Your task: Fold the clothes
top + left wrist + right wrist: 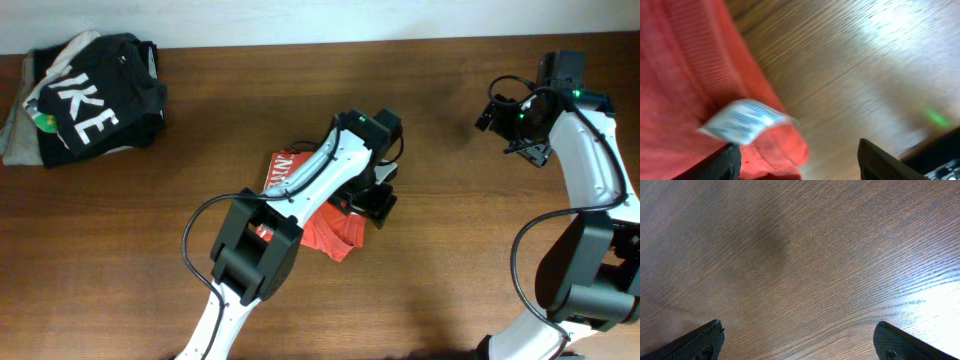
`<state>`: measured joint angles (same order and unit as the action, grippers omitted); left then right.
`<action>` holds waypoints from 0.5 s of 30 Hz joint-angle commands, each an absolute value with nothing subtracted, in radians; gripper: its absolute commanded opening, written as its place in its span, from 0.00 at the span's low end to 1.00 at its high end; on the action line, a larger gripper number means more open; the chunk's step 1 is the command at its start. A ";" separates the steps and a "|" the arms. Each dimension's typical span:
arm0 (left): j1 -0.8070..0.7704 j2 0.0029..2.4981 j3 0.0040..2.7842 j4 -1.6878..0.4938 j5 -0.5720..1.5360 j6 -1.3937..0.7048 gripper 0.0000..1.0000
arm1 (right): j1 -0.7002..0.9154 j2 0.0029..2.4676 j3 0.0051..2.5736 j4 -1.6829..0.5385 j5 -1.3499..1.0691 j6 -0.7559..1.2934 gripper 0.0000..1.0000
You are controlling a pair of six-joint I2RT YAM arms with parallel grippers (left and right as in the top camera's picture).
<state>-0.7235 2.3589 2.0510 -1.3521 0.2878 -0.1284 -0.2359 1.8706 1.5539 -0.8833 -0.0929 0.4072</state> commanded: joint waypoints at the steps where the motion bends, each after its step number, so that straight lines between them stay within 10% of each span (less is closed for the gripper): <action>1: -0.739 2.333 2.067 -1.320 0.364 -0.115 0.74 | -0.236 1.856 1.562 -0.883 -0.074 0.398 0.99; 15: -0.479 2.277 2.532 -1.609 0.178 -0.086 0.83 | -0.236 1.856 1.562 -0.883 -0.074 0.398 0.99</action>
